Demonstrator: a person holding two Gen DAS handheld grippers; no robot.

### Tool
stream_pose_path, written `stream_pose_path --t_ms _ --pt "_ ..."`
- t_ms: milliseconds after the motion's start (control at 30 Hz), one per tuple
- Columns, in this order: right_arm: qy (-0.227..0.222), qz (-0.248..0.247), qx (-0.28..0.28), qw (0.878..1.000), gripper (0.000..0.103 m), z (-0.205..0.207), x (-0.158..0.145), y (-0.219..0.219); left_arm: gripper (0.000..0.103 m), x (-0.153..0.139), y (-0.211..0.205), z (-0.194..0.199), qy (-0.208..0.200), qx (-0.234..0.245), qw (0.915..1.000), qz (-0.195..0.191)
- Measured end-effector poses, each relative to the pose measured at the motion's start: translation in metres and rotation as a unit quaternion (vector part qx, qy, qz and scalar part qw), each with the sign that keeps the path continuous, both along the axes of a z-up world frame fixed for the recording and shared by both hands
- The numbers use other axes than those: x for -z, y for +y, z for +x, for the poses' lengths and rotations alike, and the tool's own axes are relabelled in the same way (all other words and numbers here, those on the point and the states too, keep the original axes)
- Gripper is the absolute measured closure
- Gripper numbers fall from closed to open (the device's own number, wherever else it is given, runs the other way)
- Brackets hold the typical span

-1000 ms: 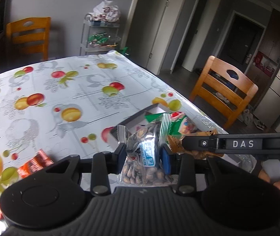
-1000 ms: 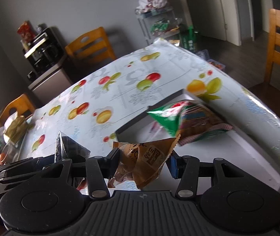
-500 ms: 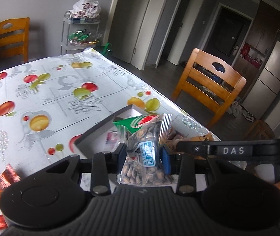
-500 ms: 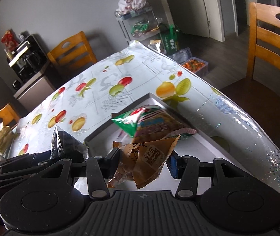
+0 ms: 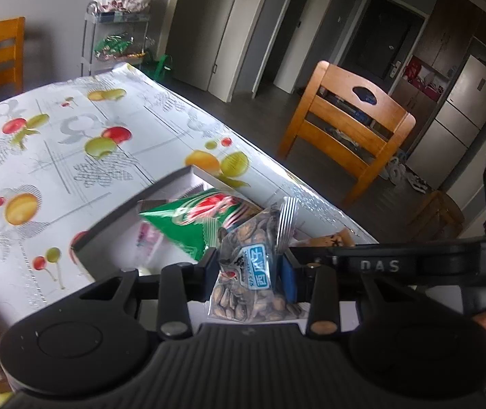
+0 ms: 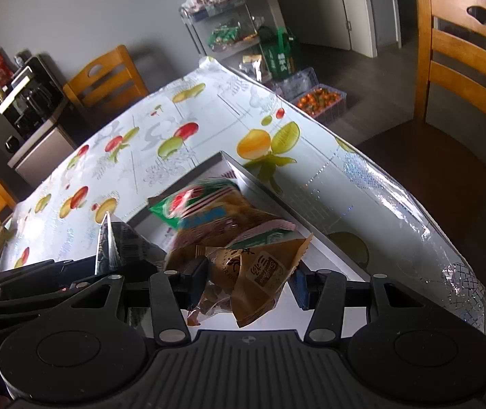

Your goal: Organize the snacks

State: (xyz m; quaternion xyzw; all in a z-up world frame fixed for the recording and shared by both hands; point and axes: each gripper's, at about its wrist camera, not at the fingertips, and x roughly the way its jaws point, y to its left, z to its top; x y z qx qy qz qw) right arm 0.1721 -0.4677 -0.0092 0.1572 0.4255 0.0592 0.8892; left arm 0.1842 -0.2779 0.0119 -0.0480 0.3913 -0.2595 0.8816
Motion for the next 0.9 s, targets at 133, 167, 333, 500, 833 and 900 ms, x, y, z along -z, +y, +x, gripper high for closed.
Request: stream_pose_path --t_ms 133,167,333,500,833,900 --pt "0.010 0.001 -0.001 1.000 0.053 0.004 0.007 -0.003 0.067 0.007 -0.008 0.004 0.008 0.004 0.9999 0.006" --pt "0.012 0.001 -0.002 1.000 0.053 0.005 0.008 -0.004 0.067 0.008 -0.008 0.004 0.010 0.004 0.9999 0.007" --pt "0.015 0.001 -0.003 1.000 0.053 0.007 0.011 -0.006 0.066 0.013 -0.010 0.008 0.016 -0.001 0.9998 0.015" --pt "0.018 -0.002 -0.001 1.000 0.053 0.011 0.010 -0.007 0.066 0.019 -0.009 0.011 0.027 -0.005 0.9993 0.024" --pt "0.027 -0.011 0.004 1.000 0.052 0.011 0.013 -0.007 0.063 0.027 -0.012 0.009 0.040 -0.004 0.9986 0.036" --pt "0.027 -0.012 0.005 1.000 0.052 0.012 0.014 -0.007 0.062 0.028 -0.011 0.010 0.041 -0.004 0.9985 0.037"
